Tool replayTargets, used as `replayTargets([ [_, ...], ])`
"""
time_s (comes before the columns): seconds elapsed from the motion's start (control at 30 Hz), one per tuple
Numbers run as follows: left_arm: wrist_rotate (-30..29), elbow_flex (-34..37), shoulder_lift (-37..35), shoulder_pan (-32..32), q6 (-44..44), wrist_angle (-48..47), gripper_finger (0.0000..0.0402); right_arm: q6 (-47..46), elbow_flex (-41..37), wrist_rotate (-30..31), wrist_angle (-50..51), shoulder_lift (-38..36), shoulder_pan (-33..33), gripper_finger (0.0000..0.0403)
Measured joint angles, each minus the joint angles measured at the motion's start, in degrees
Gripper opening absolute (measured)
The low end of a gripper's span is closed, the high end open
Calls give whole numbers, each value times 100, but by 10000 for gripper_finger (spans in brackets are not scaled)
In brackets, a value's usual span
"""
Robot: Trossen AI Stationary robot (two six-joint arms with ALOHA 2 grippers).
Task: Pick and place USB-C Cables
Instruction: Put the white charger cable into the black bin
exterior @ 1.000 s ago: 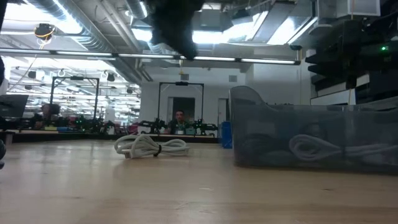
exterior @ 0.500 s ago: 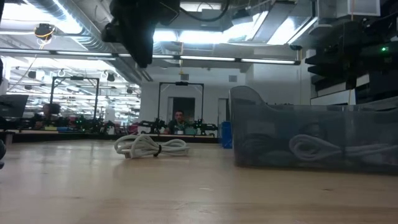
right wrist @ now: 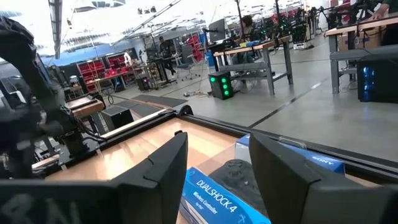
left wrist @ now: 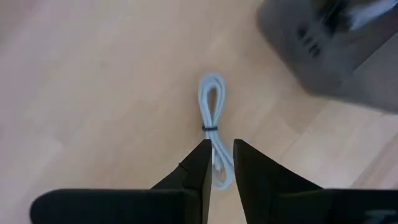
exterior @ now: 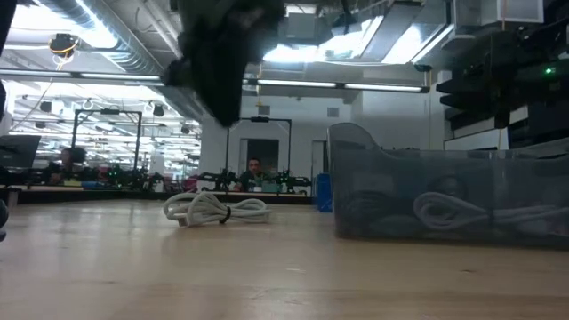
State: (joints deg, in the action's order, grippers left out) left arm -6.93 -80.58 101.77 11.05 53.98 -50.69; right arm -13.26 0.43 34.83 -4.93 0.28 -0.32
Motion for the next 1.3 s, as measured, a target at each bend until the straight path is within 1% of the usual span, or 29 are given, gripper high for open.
replayTargets([
  [0.1,213,5,299,1,-2,61,59,-2,-2,-2,10,-5,0,177],
  [0.3,191,5,683,95,148,131,59,-37,-2,-123,15,21,9,177],
  [0.47,169,5,945,202,151,151,59,-292,-1,-200,11,36,9,177],
  [0.8,130,-10,1367,306,141,494,59,-325,-1,-203,7,36,9,177],
  [1.0,132,-17,1487,306,94,465,59,-325,-1,-204,7,36,9,177],
  [1.07,132,-17,1489,321,-15,448,52,-323,0,-204,7,36,9,177],
  [1.2,25,-17,1487,333,-237,335,11,-323,-2,-203,7,36,9,177],
  [1.3,-157,-9,1444,380,-475,195,4,-323,0,-203,7,36,9,177],
])
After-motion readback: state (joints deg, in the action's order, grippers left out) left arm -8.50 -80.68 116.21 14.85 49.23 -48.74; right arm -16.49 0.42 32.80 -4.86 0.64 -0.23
